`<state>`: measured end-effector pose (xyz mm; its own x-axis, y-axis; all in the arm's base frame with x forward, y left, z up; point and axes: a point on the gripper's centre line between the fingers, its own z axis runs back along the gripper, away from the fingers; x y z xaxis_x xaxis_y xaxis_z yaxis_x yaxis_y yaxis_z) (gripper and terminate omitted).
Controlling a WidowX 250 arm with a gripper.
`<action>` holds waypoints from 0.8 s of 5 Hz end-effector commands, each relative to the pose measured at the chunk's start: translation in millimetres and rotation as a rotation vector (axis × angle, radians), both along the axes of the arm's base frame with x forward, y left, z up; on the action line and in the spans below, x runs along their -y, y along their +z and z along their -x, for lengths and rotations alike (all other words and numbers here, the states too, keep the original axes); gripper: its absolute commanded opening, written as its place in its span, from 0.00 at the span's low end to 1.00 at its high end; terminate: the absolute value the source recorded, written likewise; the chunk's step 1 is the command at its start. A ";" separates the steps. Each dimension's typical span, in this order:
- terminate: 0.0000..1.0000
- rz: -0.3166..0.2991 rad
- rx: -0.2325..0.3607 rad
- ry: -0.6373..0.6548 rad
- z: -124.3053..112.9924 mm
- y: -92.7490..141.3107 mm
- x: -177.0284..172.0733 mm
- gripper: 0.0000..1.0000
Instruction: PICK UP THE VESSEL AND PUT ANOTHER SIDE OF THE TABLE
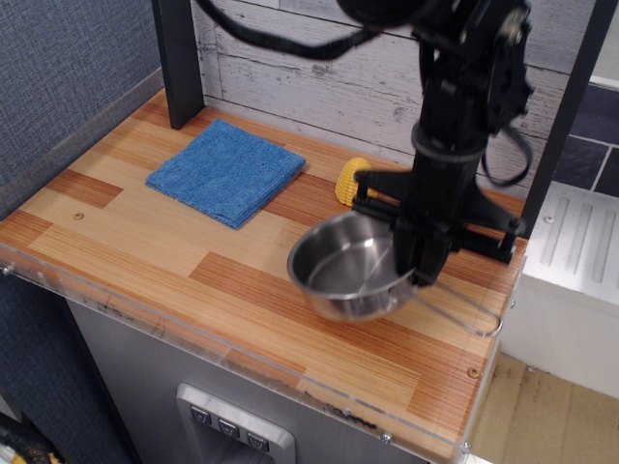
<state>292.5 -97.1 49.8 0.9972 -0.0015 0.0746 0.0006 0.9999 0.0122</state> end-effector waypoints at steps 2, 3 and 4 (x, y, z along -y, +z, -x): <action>0.00 -0.003 -0.062 0.004 22.8 -11.1 -12.4 0.00; 0.00 0.024 -0.052 -0.022 22.3 -7.9 -5.0 1.00; 0.00 0.063 0.043 -0.025 8.3 14.8 0.4 1.00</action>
